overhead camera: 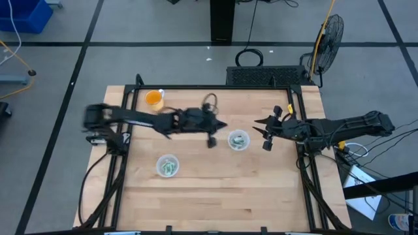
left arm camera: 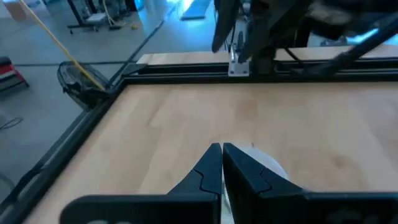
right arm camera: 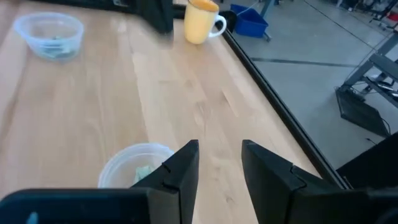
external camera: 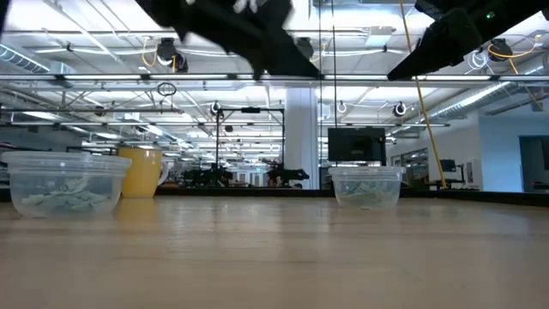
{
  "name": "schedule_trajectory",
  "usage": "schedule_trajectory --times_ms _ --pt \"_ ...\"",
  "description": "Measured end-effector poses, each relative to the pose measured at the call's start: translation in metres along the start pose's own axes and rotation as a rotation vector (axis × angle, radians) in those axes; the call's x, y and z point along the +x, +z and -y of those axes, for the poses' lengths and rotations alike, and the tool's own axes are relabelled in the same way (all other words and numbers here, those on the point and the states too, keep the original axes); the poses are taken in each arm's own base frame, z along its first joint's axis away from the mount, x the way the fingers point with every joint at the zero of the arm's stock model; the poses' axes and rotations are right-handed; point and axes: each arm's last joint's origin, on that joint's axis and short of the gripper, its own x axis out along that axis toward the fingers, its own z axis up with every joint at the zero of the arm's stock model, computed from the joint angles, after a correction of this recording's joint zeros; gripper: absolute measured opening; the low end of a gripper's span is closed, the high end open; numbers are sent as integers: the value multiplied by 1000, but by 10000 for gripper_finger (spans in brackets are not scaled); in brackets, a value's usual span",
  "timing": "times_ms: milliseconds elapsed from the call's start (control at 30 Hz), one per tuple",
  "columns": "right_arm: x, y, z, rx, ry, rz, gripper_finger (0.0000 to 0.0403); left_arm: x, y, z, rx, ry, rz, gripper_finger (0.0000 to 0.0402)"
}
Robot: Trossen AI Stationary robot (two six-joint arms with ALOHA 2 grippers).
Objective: Pick and place Stevia / Truvia into bins
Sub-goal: Return to Home Position
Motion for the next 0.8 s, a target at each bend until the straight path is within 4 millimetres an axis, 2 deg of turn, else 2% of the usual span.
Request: schedule_trajectory --times_ms 100,233,367,467,533,600,733,800 --pt "-10 1 4 6 9 36 114 -51 27 -7 2 -5 -49 19" --pt "-25 4 10 26 15 109 114 -128 47 -16 -1 -4 -123 19" --pt "-41 3 18 113 24 169 114 -204 51 -20 -77 -6 -156 19" --pt "-49 -2 23 134 25 158 114 -246 41 -16 -82 -15 -132 19" --pt "-52 -9 24 201 32 115 114 -267 29 -13 -94 -27 -93 19" --pt "-53 -12 23 264 89 83 114 -279 9 -10 -100 -29 -64 19" --pt "-46 -17 12 239 333 128 114 -282 -37 -3 -99 -55 11 19" --pt "-40 -19 7 225 368 205 114 -278 -59 1 -66 -77 50 19"
